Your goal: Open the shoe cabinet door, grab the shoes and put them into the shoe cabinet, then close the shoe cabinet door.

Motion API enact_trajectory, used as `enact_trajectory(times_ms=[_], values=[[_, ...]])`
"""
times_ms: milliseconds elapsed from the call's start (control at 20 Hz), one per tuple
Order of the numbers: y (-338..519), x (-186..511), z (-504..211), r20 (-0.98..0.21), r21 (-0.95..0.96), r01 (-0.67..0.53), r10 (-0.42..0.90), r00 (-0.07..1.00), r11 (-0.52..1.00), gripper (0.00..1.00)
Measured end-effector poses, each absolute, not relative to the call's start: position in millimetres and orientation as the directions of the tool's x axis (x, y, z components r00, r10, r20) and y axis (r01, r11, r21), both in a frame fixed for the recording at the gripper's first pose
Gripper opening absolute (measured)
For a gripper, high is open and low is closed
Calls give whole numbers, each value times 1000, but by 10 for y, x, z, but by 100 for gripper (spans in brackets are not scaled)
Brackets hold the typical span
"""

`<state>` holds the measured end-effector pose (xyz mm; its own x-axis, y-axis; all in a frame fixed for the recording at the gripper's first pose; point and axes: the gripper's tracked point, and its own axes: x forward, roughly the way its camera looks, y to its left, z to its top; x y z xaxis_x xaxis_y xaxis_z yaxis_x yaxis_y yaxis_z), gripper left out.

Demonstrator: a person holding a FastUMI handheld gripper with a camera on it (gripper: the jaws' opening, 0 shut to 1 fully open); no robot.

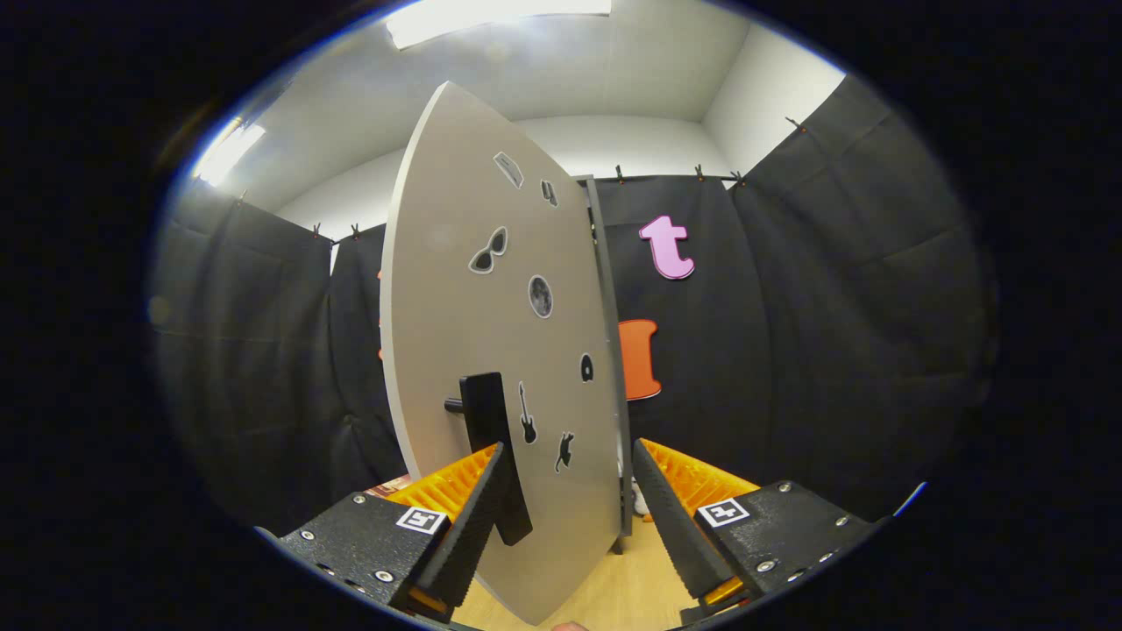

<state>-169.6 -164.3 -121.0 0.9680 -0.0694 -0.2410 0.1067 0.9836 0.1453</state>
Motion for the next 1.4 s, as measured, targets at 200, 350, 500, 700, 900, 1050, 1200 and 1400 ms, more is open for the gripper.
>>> enact_trajectory(times_ms=[200, 350, 500, 700, 900, 1050, 1200, 1400], values=[[-1358, -1331, -1149, -203, 132, 29, -2, 979, 991, 89], [-1011, -1056, -1219, -197, 160, -62, 93, 976, 985, 89], [-544, -854, -1279, -183, 189, -178, 212, 960, 966, 91], [-280, -463, -1374, -191, 82, -188, 201, 961, 979, 93], [-59, -315, -1393, -179, 20, -189, 190, 965, 982, 92], [11, -263, -1409, -188, 8, -175, 173, 967, 985, 92], [55, -134, -1452, -216, 14, -152, 152, 965, 988, 92], [91, -40, -1492, -250, 6, -121, 119, 961, 993, 92]])
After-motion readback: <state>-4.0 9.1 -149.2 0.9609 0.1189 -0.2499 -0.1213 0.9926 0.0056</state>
